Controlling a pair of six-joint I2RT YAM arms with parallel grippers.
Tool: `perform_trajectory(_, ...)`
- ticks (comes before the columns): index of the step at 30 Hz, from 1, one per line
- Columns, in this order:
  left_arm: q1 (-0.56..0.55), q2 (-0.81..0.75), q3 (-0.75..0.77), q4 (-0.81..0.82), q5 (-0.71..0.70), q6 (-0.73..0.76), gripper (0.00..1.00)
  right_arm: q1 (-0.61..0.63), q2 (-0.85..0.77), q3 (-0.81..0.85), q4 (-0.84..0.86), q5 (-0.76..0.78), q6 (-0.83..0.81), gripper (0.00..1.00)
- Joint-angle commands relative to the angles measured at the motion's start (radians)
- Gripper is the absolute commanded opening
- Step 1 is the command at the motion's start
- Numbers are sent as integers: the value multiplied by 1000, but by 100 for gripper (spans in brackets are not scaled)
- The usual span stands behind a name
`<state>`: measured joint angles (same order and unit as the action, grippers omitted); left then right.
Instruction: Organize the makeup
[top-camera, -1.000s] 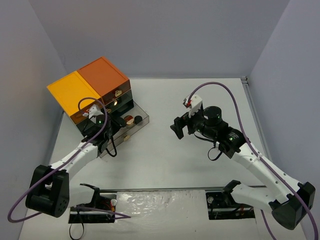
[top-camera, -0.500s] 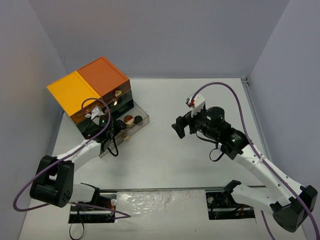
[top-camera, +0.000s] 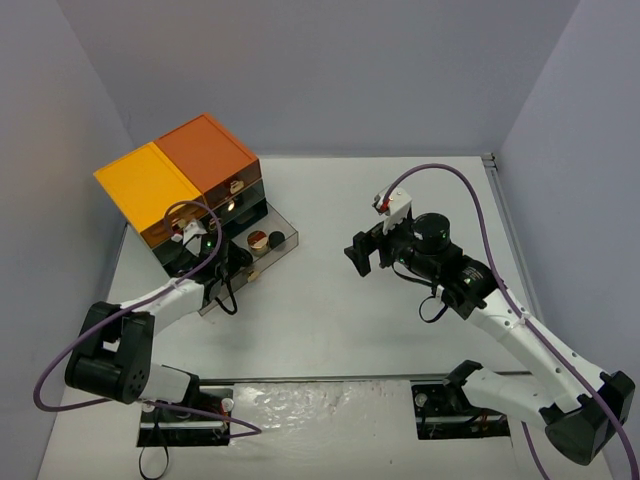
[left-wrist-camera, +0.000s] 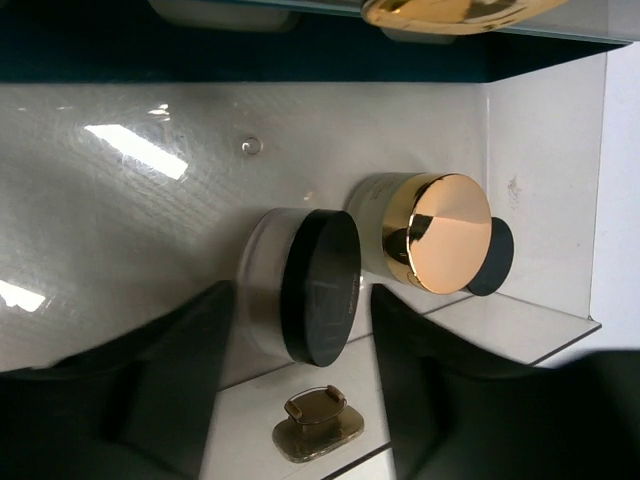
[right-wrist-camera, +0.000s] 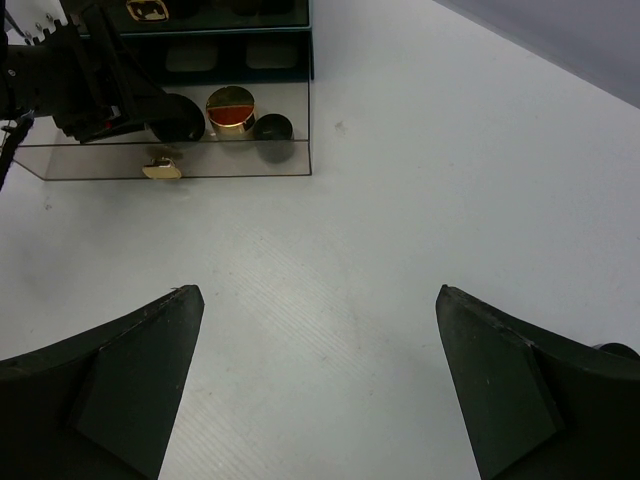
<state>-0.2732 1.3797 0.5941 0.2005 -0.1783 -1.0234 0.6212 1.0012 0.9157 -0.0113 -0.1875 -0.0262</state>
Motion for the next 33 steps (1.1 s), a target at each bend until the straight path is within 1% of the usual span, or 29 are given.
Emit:
perform_trajectory(1, 16, -49, 21, -28, -36, -37, 59, -6, -6, 19, 58, 14, 5, 100)
perform_trajectory(6, 19, -95, 25, -81, -43, -43, 75, -5, -4, 25, 58, 43, 21, 100)
perform_trajectory(8, 19, -114, 45, -132, -47, -39, 83, -10, 1, 27, 59, 61, 27, 100)
perform_trajectory(10, 19, -128, 62, -163, -47, -28, 87, -14, 6, 29, 56, 89, 34, 100)
perform_trajectory(12, 19, -150, 86, -205, -38, -1, 90, -24, 19, 34, 55, 170, 93, 100)
perform_trajectory(14, 15, -168, 135, -296, -27, 29, 93, -39, 44, 43, 36, 282, 145, 100)
perform_trajectory(17, 11, -183, 183, -372, 2, 101, 95, -101, 84, 64, -5, 404, 239, 100)
perform_trajectory(19, 8, -188, 219, -414, 30, 150, 97, -158, 119, 71, -35, 439, 306, 100)
perform_trajectory(22, -8, -195, 270, -440, 56, 247, 97, -280, 187, 76, -65, 398, 399, 99)
perform_trajectory(25, -17, -202, 329, -477, 103, 344, 97, -353, 308, 96, -67, 399, 455, 99)
perform_trajectory(28, -24, -202, 389, -515, 153, 420, 97, -388, 403, 136, -66, 412, 482, 98)
perform_trajectory(33, -38, -202, 468, -596, 227, 502, 97, -447, 630, 225, -55, 386, 485, 97)
